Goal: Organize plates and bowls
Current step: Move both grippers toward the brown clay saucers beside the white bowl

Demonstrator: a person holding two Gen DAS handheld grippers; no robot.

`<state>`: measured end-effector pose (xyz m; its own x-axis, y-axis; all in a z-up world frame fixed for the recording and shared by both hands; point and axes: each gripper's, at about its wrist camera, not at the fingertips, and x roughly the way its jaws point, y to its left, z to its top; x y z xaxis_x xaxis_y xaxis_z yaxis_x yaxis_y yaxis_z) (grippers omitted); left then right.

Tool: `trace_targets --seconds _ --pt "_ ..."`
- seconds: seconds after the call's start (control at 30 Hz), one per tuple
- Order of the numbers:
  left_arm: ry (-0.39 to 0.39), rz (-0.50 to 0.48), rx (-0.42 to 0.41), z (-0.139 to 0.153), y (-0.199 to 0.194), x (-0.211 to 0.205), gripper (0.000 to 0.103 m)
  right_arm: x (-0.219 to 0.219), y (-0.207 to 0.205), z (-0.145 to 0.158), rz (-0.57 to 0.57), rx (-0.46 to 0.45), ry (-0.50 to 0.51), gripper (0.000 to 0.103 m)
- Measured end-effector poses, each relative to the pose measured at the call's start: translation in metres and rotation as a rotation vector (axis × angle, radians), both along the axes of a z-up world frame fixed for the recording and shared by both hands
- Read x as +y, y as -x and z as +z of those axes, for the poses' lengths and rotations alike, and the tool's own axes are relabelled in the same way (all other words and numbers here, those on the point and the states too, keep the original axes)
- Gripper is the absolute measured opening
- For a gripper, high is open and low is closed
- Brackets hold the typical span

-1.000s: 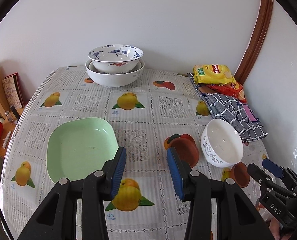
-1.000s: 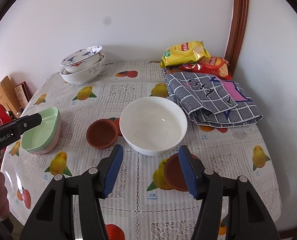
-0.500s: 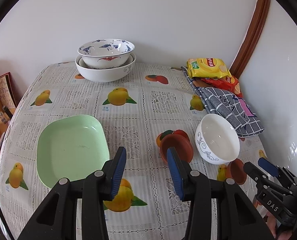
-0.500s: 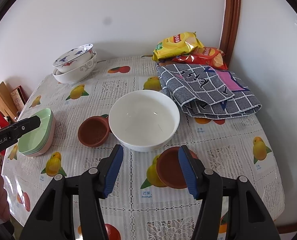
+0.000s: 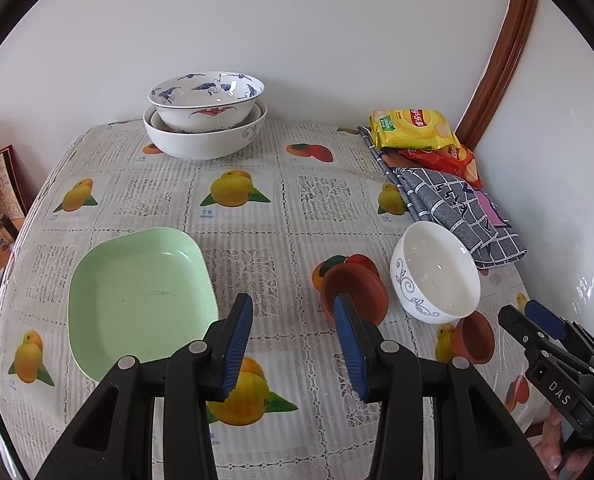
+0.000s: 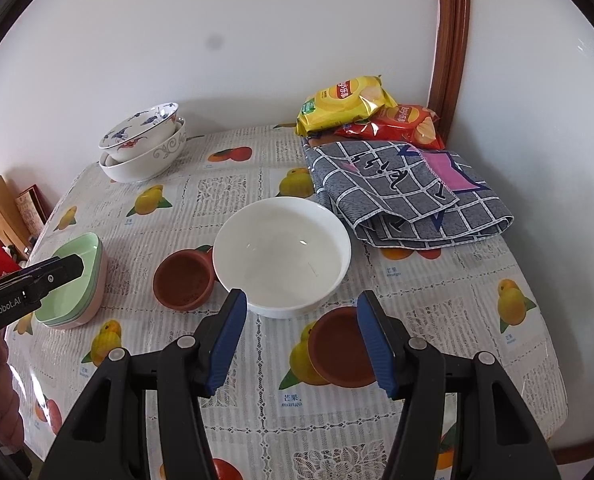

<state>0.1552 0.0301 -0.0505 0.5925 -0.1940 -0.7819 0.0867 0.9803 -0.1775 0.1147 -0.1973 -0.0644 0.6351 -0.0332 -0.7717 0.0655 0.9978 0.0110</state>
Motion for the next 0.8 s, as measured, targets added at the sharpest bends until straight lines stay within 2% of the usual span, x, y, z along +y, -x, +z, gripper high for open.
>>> trace_targets --seconds 0.47,0.8 --pt "-0.009 -0.023 0.030 -0.009 -0.015 -0.023 0.040 -0.033 -0.007 -0.007 -0.056 0.012 0.001 0.057" --pt "-0.015 -0.059 0.054 -0.020 -0.027 -0.054 0.040 -0.065 -0.008 -0.025 -0.101 0.035 -0.013 0.057"
